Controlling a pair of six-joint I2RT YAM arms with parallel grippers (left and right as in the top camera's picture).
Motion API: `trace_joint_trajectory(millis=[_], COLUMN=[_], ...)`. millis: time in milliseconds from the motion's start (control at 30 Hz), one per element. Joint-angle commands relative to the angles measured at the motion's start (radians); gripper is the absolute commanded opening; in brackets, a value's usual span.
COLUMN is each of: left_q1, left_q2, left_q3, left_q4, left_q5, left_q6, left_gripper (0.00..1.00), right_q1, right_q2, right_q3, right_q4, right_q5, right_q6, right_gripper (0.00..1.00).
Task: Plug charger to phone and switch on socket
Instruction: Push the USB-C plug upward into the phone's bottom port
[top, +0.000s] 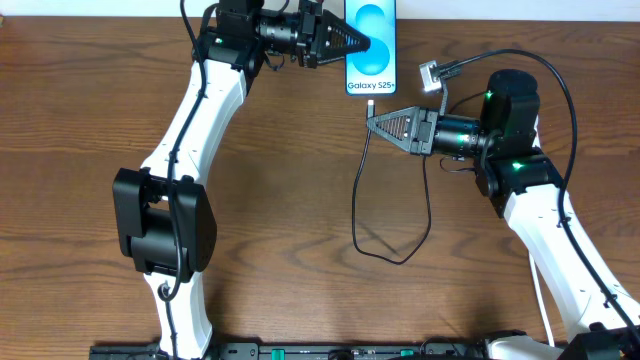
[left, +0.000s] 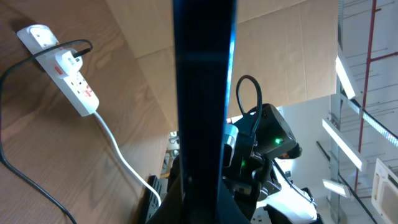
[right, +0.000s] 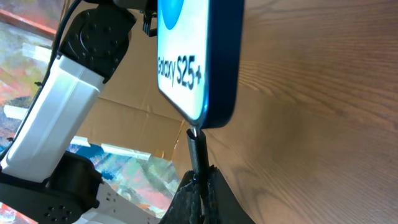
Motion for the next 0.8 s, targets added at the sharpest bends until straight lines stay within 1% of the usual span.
trace_joint_trajectory(millis=[0, 767], left_q1=[0.0, 0.0], left_q2=[-0.052, -0.052], left_q3=[-0.004, -0.02], left_q4=[0.01, 0.006], left_q5=[0.005, 0.005], left_q6=[0.026, 0.036], left_gripper=[0.07, 0.07], right_q1=[-0.008, -0.008], right_q2=[-0.016, -0.016], right_q3=[0.001, 0.002], right_q4=[0.003, 0.002], right_q5=[-0.024, -0.001], right_q6=[0.017, 0.024], right_gripper=[0.02, 0.01])
